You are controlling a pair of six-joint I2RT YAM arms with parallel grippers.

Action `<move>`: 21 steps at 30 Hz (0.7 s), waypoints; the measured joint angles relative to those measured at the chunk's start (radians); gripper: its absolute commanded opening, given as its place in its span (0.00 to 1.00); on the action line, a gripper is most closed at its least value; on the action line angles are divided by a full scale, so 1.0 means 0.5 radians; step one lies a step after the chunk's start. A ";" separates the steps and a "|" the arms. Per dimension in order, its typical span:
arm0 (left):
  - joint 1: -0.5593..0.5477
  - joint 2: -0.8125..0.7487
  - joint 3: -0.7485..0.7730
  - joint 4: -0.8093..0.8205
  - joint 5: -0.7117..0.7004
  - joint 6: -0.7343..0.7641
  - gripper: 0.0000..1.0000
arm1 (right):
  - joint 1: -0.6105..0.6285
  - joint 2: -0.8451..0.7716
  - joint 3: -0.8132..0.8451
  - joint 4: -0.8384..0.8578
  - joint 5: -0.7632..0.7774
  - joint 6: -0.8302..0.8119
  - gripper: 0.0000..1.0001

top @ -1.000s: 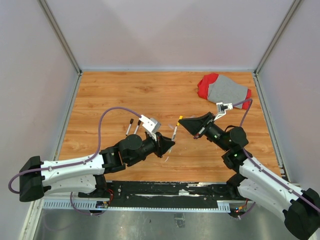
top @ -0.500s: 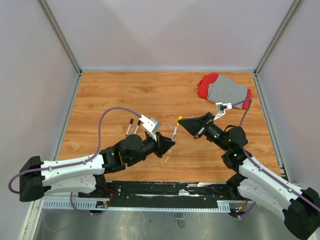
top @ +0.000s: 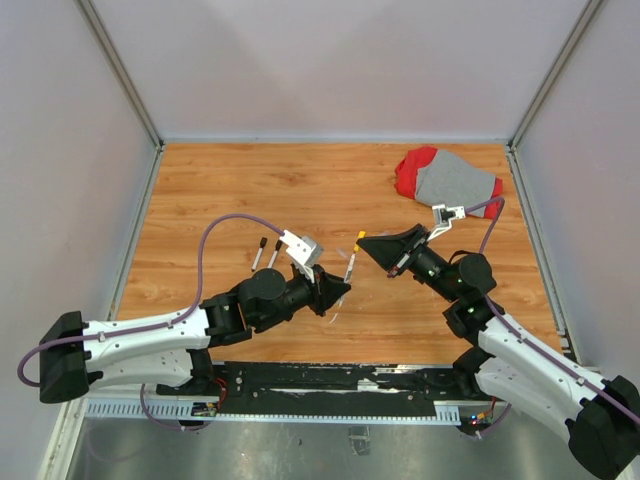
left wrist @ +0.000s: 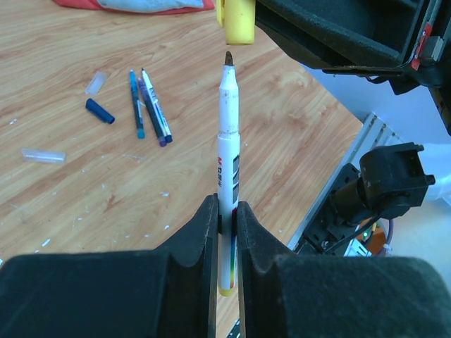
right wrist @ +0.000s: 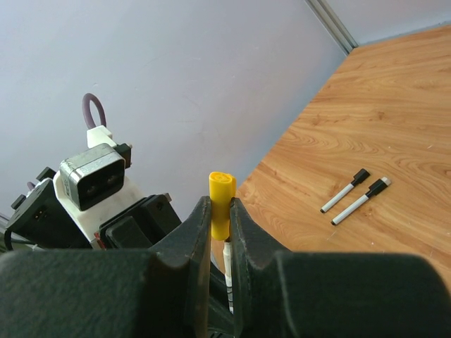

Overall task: Insert the pens into the pen caps
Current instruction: Insert the pen cap onto the pen.

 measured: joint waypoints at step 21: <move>0.000 0.017 0.000 0.000 0.005 0.000 0.01 | 0.000 0.000 0.014 -0.129 -0.059 -0.033 0.01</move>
